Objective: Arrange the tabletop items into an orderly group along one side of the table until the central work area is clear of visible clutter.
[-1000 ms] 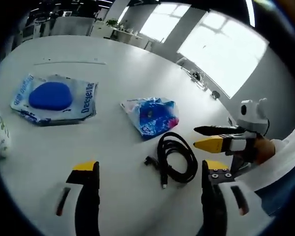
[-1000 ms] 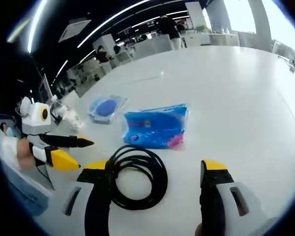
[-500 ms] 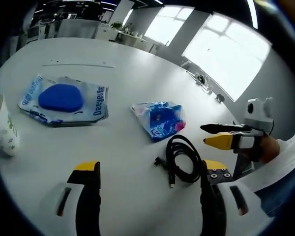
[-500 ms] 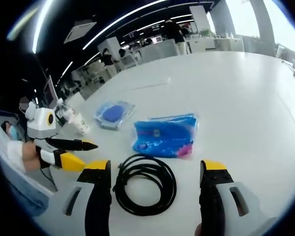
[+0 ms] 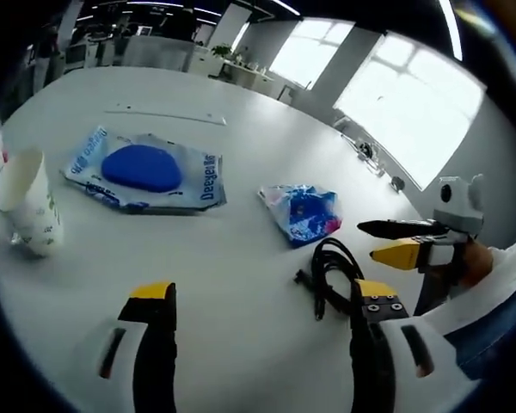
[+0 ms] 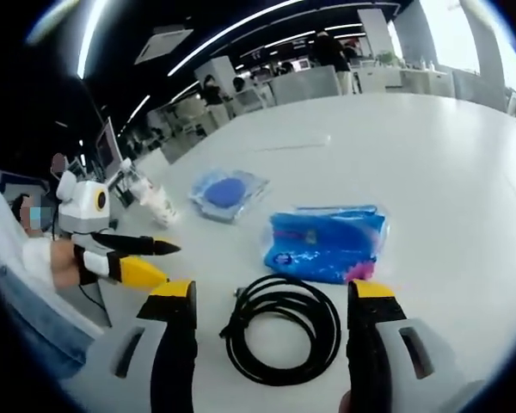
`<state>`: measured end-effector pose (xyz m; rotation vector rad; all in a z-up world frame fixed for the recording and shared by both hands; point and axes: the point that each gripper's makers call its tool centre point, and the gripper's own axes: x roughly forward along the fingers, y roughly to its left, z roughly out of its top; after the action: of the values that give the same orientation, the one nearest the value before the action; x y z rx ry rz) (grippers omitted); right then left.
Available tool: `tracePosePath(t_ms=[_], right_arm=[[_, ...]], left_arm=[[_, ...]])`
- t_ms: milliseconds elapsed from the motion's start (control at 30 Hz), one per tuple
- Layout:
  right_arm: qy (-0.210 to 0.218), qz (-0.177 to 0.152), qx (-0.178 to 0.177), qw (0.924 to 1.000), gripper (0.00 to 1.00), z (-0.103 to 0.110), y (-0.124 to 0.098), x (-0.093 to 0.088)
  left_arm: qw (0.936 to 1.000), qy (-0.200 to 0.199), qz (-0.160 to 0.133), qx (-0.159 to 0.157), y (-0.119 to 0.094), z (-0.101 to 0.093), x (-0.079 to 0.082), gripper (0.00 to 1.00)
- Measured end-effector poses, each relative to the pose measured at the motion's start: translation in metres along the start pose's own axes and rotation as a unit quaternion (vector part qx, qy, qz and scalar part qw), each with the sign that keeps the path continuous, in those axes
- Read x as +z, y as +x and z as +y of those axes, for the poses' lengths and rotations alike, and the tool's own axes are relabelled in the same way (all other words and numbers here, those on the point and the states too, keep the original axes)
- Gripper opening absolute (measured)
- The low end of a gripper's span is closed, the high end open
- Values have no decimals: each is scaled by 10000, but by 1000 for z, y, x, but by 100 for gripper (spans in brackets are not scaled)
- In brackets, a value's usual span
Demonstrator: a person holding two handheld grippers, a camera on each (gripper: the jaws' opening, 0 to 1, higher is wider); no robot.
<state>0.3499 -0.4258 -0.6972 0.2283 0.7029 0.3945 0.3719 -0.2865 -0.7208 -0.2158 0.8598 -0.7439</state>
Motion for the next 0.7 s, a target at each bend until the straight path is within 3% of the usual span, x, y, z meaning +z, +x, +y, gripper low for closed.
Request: tracePosePath(t_ms=[167, 500, 700], right_arm=[[-116, 74, 142, 9998, 70, 9, 6, 1], [-221, 81, 276, 9993, 68, 18, 10, 9], [-215, 3, 362, 9991, 66, 26, 13, 22]], left_arm=[[9997, -217, -110, 80, -5, 8, 1, 85], [9999, -112, -64, 86, -3, 7, 2, 84], [9996, -149, -144, 177, -7, 15, 12, 83]])
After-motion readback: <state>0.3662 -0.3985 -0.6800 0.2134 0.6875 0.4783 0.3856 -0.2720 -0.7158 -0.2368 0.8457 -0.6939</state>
